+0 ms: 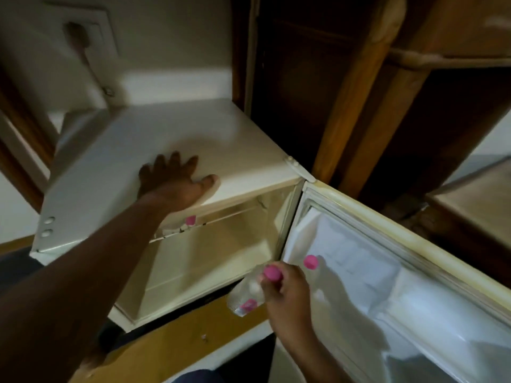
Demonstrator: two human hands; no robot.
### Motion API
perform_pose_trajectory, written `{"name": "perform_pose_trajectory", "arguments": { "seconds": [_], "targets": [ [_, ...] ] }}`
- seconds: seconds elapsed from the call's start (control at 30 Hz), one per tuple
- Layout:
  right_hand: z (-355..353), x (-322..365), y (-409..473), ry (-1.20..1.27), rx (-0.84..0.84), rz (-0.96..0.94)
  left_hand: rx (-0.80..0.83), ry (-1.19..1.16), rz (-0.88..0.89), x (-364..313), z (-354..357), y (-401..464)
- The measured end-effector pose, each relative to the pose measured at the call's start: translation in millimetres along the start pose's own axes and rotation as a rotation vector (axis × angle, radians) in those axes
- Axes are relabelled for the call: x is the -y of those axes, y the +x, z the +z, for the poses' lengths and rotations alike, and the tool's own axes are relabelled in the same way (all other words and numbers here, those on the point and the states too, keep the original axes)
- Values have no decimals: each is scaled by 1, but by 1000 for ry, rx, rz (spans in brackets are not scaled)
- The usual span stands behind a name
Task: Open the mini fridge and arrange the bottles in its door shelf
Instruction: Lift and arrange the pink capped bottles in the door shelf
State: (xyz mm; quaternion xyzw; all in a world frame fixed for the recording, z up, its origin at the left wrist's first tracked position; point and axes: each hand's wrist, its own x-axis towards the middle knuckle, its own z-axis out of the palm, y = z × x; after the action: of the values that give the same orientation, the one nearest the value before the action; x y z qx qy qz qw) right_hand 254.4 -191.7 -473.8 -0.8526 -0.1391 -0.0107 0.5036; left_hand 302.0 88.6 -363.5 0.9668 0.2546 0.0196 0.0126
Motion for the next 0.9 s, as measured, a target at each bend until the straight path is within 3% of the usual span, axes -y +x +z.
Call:
{"name": "perform_pose_trajectory", "arguments": {
  "seconds": [0.1, 0.23, 0.53, 0.73, 0.9],
  "targets": [
    [-46, 2, -6, -50, -148, 46, 8, -34, -15, 0, 1, -1],
    [-87, 7, -6, -152, -219, 95, -19, -30, -5, 1, 3, -1],
    [-100, 18, -4, -255, -320, 124, -10, -40, -20, -1, -3, -5],
    [-73, -6, 11, -518, -247, 176, -1, -46, -12, 0, -3, -4],
    [-54, -34, 21, -508, -189, 281, -2, -48, -14, 0, -2, -3]
  ]
}}
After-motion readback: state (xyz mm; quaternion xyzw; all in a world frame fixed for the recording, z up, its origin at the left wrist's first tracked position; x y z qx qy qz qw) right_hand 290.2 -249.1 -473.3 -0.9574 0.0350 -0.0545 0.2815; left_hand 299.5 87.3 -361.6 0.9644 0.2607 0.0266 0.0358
